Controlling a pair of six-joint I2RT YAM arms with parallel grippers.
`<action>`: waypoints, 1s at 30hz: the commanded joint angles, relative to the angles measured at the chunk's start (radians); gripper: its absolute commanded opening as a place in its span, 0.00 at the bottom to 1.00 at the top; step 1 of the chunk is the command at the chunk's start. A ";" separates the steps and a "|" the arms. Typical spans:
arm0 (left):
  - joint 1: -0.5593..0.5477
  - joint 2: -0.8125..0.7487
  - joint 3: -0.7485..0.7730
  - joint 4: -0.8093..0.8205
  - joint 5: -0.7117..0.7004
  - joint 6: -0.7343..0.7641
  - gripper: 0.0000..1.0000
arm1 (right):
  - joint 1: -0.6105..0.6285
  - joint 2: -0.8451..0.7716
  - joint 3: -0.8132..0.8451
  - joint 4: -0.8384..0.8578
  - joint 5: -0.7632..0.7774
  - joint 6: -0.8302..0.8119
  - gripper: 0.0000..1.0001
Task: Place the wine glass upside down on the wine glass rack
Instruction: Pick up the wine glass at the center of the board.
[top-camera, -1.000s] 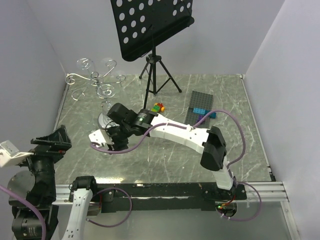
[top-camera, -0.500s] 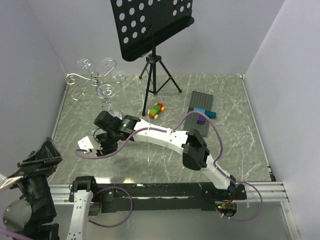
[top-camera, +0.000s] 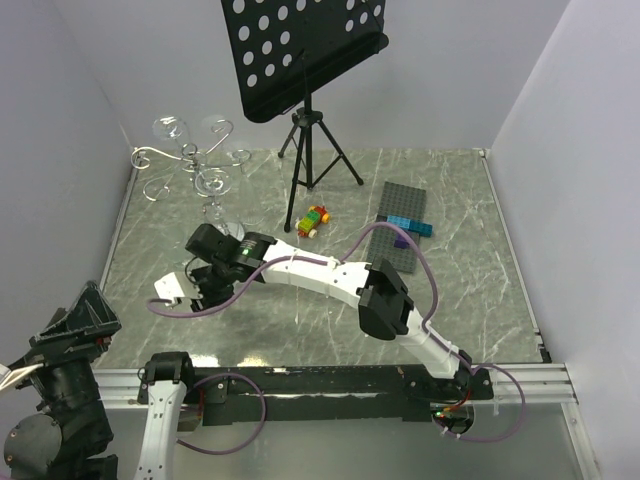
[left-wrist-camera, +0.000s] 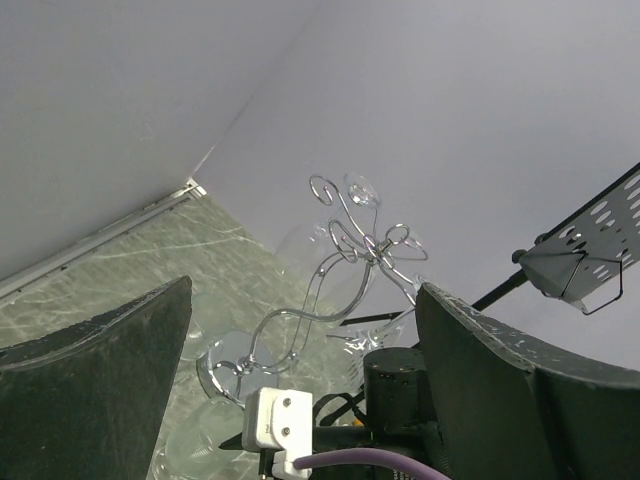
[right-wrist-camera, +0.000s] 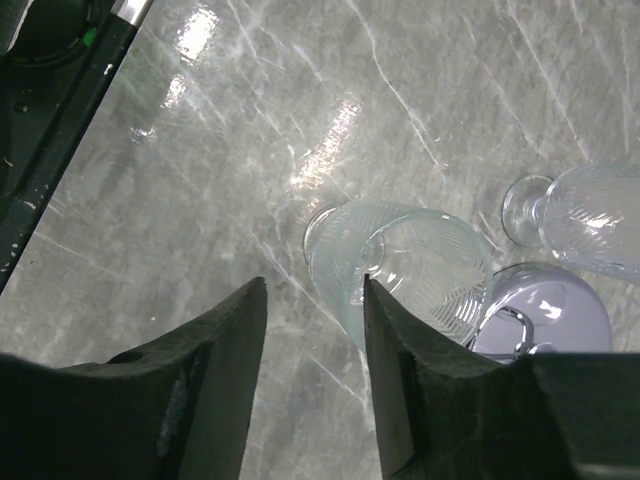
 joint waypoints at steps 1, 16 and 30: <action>-0.001 0.000 0.008 0.025 0.000 0.024 0.97 | -0.001 0.033 0.053 0.008 0.006 0.004 0.49; -0.001 0.002 0.011 0.025 0.024 0.025 0.97 | -0.001 0.058 0.039 -0.001 0.012 -0.004 0.30; -0.001 0.020 0.016 0.037 0.081 0.027 0.97 | -0.013 -0.107 -0.123 -0.015 -0.065 0.068 0.01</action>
